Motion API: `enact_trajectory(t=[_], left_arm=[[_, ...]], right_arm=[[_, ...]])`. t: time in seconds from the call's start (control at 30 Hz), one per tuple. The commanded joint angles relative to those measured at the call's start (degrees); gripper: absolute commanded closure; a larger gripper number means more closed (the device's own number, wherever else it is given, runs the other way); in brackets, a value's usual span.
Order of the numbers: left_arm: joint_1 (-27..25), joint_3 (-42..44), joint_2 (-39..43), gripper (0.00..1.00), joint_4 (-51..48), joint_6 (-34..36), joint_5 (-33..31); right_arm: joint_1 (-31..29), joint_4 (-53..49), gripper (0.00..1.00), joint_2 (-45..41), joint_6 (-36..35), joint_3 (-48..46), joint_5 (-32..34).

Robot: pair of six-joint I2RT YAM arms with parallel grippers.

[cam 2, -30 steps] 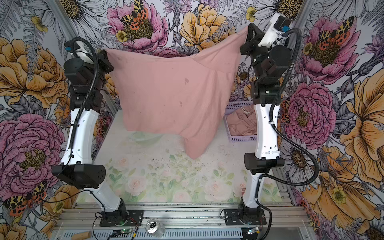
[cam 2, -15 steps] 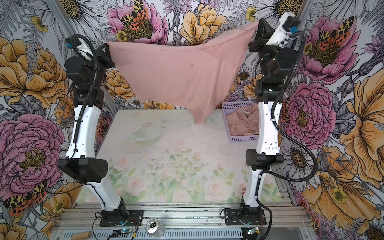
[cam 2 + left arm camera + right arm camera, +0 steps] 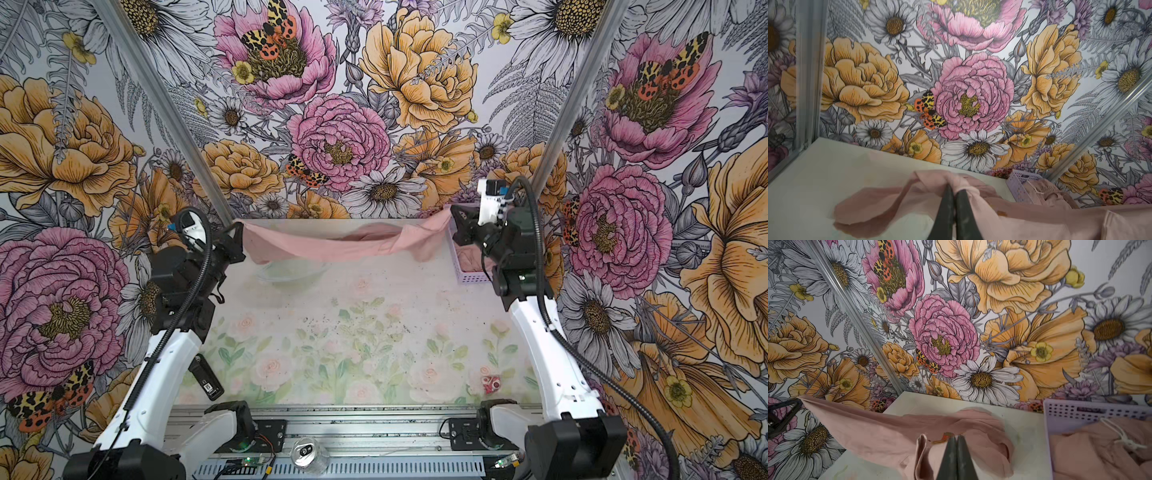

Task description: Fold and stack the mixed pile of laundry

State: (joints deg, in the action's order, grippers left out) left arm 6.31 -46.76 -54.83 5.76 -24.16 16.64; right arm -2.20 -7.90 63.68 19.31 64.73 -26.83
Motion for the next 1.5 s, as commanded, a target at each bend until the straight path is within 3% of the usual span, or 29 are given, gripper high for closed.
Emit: enact_trajectory(t=[0.0, 0.2, 0.33, 0.47, 0.67, 0.87, 1.1, 1.27, 1.47], left_arm=[[0.2, 8.5, 6.4, 1.0, -7.6, -5.5, 0.3], [-1.2, 15.3, 20.7, 1.0, -31.6, -16.5, -9.0], [-3.2, 17.3, 31.3, 1.0, -44.6, -24.8, -13.8], [-6.4, 16.2, 35.7, 1.0, -55.5, -29.6, -17.8], [-13.3, 12.2, 34.8, 1.0, -67.6, -34.8, -24.7], [-19.2, 9.4, 33.3, 1.0, -77.0, -39.5, -28.0], [-22.2, 7.8, 34.3, 1.0, -83.8, -42.6, -30.0], [-24.8, 8.0, 32.1, 1.0, -84.2, -44.4, -30.9], [-25.6, 9.5, 28.8, 1.0, -83.9, -48.3, -32.5]], right_arm=[[0.1, -1.1, 1.0, -7.3, 2.9, -7.8, -0.8], [0.0, -12.8, 1.0, -18.3, 9.1, -17.3, -0.4], [-0.2, -25.2, 1.0, -23.9, 14.2, -18.8, 3.2], [-0.3, -36.0, 1.0, -30.1, 18.7, -19.3, 6.7], [-0.4, -46.5, 1.0, -37.0, 22.8, -18.3, 10.3], [-0.3, -54.9, 1.0, -37.3, 20.6, -14.1, 11.1], [-0.3, -63.4, 1.0, -36.7, 17.8, -8.7, 12.2], [-0.4, -64.0, 1.0, -35.7, 16.7, -9.4, 10.4], [-0.4, -55.3, 1.0, -29.3, 17.3, -10.9, 9.5]])
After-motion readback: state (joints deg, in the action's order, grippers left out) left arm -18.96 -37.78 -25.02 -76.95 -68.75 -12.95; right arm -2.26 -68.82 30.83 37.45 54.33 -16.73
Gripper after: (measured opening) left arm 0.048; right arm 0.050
